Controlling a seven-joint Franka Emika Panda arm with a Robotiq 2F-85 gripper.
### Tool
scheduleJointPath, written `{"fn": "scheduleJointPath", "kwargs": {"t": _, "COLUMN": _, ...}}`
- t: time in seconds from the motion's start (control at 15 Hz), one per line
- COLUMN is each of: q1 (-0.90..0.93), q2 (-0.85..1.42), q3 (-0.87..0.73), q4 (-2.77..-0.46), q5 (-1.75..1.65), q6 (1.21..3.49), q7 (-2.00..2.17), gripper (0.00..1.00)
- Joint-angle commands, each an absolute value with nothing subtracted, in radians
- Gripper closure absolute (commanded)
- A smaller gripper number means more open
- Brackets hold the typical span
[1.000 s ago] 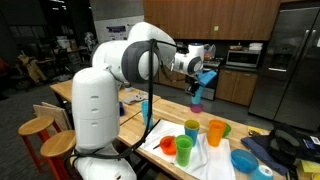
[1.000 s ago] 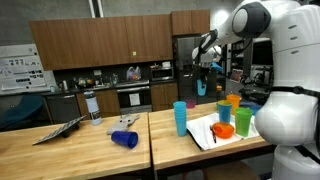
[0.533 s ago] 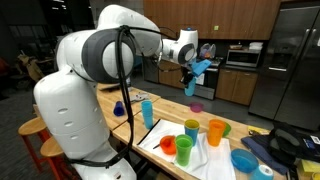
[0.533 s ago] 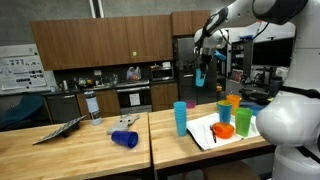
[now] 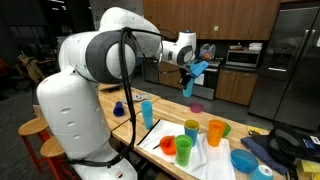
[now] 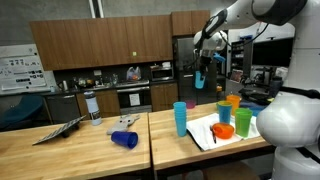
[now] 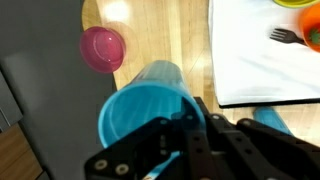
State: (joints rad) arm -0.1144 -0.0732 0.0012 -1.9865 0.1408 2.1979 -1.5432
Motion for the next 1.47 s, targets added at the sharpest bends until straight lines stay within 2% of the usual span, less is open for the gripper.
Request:
{"fn": "scheduleJointPath", "kwargs": {"t": 0.0, "q1": -0.047, "q2": -0.093, "q3": -0.007, "q4": -1.939, "q5": 0.156, "q6": 2.121, "q7": -1.634, "gripper": 0.99}}
{"fn": "scheduleJointPath", "kwargs": {"t": 0.47, "q1": 0.058, "q2": -0.127, "q3": 0.031, "q4": -1.825, "q5": 0.139, "q6": 1.872, "q7": -1.784, "gripper": 0.99}}
{"fn": "scheduleJointPath", "kwargs": {"t": 0.6, "q1": 0.063, "q2": -0.116, "q3": 0.031, "q4": -1.837, "q5": 0.141, "q6": 1.897, "q7": -1.753, "gripper": 0.99}}
{"fn": "scheduleJointPath", "kwargs": {"t": 0.67, "q1": 0.069, "q2": -0.118, "q3": 0.032, "q4": -1.831, "q5": 0.140, "q6": 1.891, "q7": -1.753, "gripper": 0.96}}
{"fn": "scheduleJointPath", "kwargs": {"t": 0.8, "q1": 0.069, "q2": -0.117, "q3": 0.032, "q4": -1.835, "q5": 0.140, "q6": 1.892, "q7": -1.753, "gripper": 0.96}}
{"fn": "scheduleJointPath", "kwargs": {"t": 0.87, "q1": 0.068, "q2": -0.114, "q3": 0.031, "q4": -1.837, "q5": 0.141, "q6": 1.893, "q7": -1.753, "gripper": 0.99}}
{"fn": "scheduleJointPath", "kwargs": {"t": 1.4, "q1": 0.104, "q2": -0.103, "q3": 0.062, "q4": -1.858, "q5": 0.139, "q6": 1.824, "q7": -1.845, "gripper": 0.99}}
